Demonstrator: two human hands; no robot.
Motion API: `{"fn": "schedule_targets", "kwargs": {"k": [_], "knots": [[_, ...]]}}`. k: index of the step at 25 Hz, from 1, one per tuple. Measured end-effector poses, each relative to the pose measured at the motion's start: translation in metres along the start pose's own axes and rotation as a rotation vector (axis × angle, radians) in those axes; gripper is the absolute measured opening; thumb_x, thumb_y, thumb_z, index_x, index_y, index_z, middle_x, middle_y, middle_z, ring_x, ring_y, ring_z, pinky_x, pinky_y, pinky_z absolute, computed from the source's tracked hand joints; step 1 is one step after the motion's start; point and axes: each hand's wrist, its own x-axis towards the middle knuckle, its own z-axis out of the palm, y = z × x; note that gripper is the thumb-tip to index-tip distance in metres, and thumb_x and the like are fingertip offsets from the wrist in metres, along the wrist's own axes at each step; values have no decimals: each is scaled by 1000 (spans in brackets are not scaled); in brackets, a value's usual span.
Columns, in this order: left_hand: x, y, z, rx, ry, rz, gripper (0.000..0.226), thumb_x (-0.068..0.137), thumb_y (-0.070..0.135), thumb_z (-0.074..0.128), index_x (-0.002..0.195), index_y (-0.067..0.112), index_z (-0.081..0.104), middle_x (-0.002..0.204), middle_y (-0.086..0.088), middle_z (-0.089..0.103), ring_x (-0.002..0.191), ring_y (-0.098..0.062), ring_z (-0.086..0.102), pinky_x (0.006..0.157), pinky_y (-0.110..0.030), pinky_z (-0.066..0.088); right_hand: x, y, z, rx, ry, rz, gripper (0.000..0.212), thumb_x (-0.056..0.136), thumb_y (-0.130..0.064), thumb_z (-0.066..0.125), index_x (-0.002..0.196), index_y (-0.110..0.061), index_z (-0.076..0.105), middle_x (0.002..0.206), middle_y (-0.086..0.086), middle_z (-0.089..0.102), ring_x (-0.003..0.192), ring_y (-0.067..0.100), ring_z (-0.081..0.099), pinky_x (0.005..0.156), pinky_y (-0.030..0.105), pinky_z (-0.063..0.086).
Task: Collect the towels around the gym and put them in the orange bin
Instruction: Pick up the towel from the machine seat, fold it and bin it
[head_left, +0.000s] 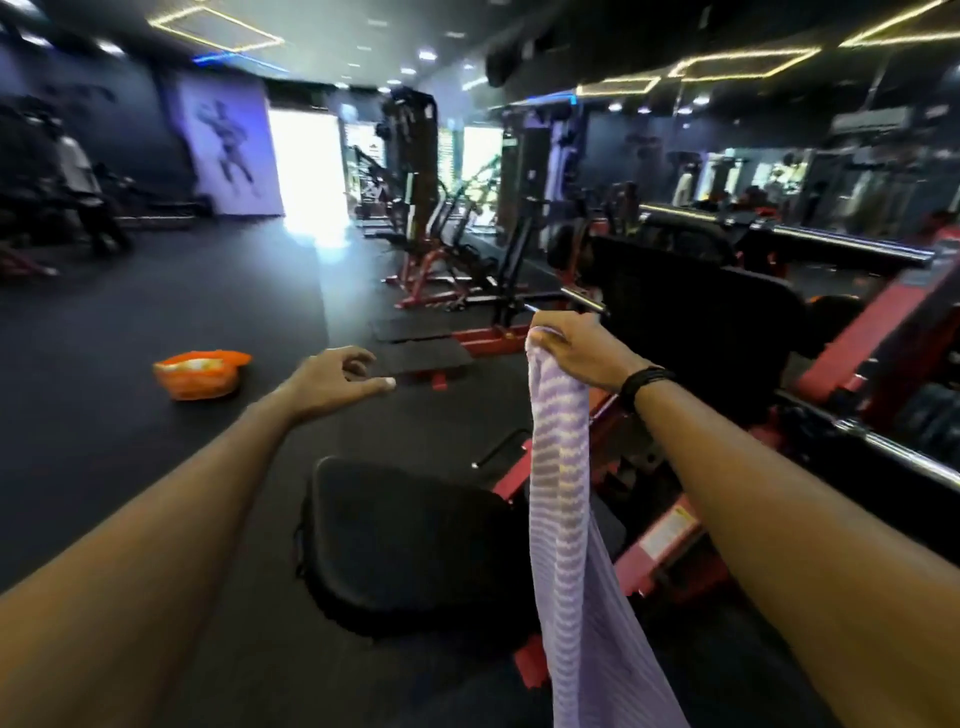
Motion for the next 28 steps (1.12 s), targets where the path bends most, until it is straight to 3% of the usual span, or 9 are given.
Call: {"fn": "schedule_targets", "kwargs": {"k": [3,8,13,15,18,22,28], "knots": [[-24,-61,-61,30,52,-72,78,69,64,71,127,15,56,119,-6,63,105,-18,61,96,-35,49,53,-51,40,30,13,-109,18,97,-9,47,88,-1,61,87,11,64,86,22,57,77,28,38],[-57,-169,-165,90,135,-194,58,82,43,70,129,14,55,121,-6,62,99,-11,57,85,-23,41,149,-150,131,84,10,-277,21,97,-10,48,80,0,56,80,14,61,80,27,56,76,34,39],[-77,-278,-261,132,188,-312,60,81,46,70,131,15,53,123,-4,61,99,-11,56,88,-25,42,245,-239,212,44,-41,-335,19,96,-10,49,89,0,63,92,18,67,88,31,60,79,34,42],[-81,-319,-295,148,199,-352,62,79,49,70,130,16,54,123,-3,60,101,-12,57,91,-27,44,281,-270,238,43,-36,-339,18,95,-9,49,83,-4,61,90,19,67,88,33,61,76,34,42],[-77,-370,-333,159,219,-401,64,77,53,71,128,18,56,123,-5,62,104,-15,59,96,-32,47,326,-298,275,25,-29,-314,23,95,-10,50,73,-16,53,85,20,65,86,37,60,73,36,41],[-51,-427,-360,156,219,-422,64,77,53,70,129,18,55,122,-2,61,105,-15,59,96,-32,47,387,-321,330,-9,-56,-319,20,95,-13,49,78,-10,60,89,22,66,89,41,59,76,41,46],[39,-523,-407,176,236,-444,67,77,51,71,132,17,53,124,-3,59,106,-15,58,96,-32,48,518,-334,426,40,-115,-361,19,94,-12,53,77,-9,60,93,21,66,92,37,60,71,29,35]]}}
